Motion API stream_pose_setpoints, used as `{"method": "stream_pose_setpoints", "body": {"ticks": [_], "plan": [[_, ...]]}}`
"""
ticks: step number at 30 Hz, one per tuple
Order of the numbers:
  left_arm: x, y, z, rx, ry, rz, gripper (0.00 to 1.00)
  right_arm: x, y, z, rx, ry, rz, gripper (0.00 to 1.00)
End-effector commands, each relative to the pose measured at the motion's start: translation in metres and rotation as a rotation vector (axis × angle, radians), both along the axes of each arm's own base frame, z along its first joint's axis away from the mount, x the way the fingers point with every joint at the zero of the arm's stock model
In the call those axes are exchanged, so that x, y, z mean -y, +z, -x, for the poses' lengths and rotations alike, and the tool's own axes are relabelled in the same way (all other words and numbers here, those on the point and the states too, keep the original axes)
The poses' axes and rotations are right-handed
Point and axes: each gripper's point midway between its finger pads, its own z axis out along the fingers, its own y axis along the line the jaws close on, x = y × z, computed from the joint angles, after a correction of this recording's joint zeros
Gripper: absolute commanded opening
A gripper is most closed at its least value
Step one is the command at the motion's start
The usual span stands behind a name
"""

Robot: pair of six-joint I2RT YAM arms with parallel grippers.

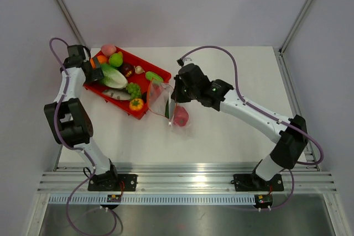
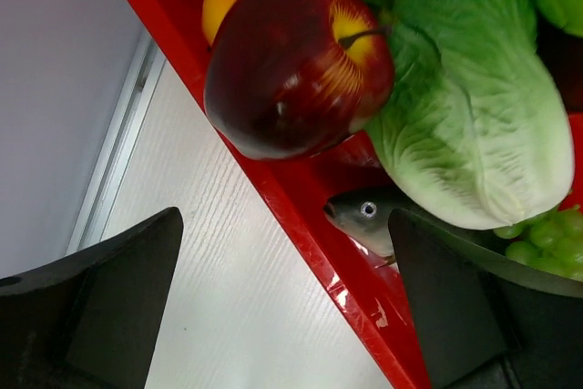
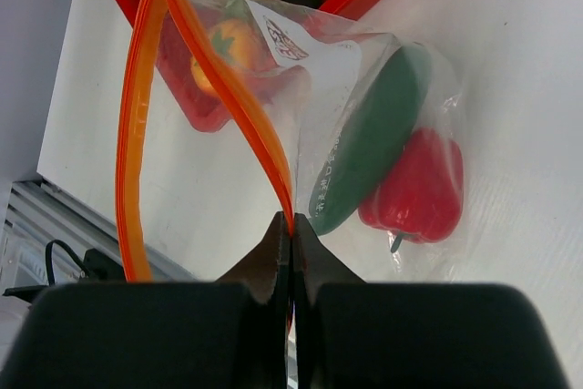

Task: Place the food in the zip-top bag and seal the zipper
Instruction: Pick up the fake vegetable from the bin.

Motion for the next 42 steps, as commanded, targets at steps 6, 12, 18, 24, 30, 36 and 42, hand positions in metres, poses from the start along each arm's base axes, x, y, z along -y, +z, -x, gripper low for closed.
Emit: {"method": "stream_pose_setpoints", "body": {"ticks": [6, 12, 18, 24, 30, 36, 42], "plan": [[-0.009, 0.029, -0.037, 0.092, -0.081, -0.143, 0.96, -0.023, 0.023, -0.009, 0.060, 0.064, -0.054, 0.00], [-0.016, 0.027, -0.050, 0.143, -0.063, -0.179, 0.96, -0.025, 0.021, -0.011, 0.062, 0.072, -0.034, 0.00], [-0.019, 0.033, -0.063, 0.151, -0.103, -0.270, 0.96, -0.027, 0.019, -0.015, 0.062, 0.079, -0.017, 0.00], [-0.019, 0.012, -0.070, 0.098, -0.126, -0.260, 0.96, -0.030, 0.018, -0.016, 0.064, 0.089, -0.010, 0.00], [-0.025, -0.007, -0.064, 0.056, -0.101, -0.296, 0.96, -0.030, 0.010, -0.017, 0.050, 0.091, 0.005, 0.00], [-0.029, -0.009, -0.072, 0.066, -0.087, -0.306, 0.93, -0.031, 0.007, -0.017, 0.041, 0.091, 0.006, 0.00], [-0.029, -0.017, -0.073, 0.039, -0.074, -0.290, 0.76, -0.032, 0.007, -0.018, 0.042, 0.088, 0.007, 0.00]]}}
